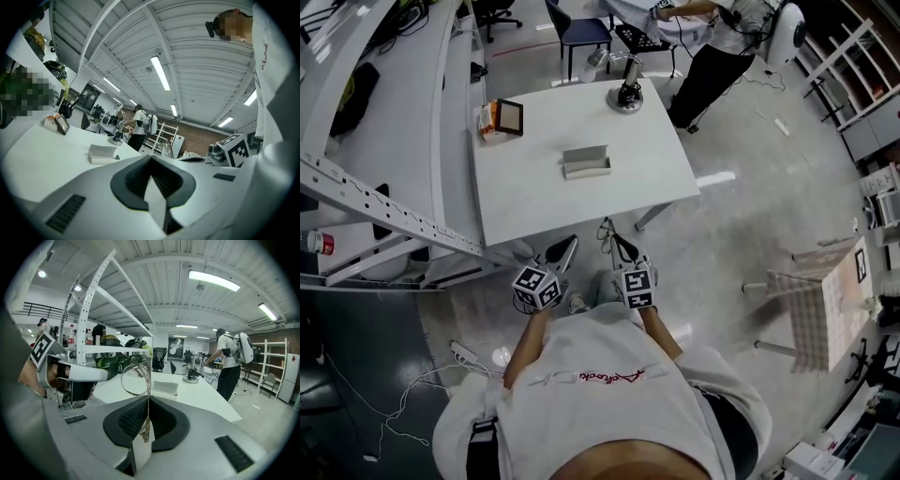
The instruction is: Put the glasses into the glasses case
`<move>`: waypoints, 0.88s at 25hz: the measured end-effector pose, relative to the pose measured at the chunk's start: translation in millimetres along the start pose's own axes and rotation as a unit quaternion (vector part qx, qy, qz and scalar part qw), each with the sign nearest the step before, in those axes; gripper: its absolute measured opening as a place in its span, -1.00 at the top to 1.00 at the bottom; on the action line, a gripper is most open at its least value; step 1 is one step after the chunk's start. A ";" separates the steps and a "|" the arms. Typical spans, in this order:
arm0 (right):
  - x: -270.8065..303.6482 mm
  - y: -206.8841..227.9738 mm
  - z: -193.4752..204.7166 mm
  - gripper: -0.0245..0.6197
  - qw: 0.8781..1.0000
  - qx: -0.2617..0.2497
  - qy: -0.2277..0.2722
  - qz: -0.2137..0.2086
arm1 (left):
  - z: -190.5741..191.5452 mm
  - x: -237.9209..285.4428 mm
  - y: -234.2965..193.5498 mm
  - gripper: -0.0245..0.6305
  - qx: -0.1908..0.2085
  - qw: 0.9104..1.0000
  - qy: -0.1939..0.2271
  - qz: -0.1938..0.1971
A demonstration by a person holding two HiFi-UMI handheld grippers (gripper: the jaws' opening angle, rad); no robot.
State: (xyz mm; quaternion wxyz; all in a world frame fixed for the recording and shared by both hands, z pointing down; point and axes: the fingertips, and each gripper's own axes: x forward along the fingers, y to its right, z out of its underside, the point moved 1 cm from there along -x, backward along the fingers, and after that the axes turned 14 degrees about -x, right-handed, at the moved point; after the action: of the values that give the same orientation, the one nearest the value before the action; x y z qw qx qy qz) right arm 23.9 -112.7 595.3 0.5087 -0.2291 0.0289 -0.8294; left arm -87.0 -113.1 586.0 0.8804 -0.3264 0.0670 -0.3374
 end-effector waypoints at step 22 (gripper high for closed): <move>93.7 50.6 7.8 0.87 0.999 0.032 -0.017 -0.006 | -46.6 83.3 -63.5 0.85 0.007 0.999 -0.032 -0.006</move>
State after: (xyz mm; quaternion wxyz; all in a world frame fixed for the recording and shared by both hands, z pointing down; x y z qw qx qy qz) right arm 33.8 -215.9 620.9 0.5114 -0.2266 -0.0075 -0.8289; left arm -74.2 -226.4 597.7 0.8824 -0.3313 0.0344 -0.3323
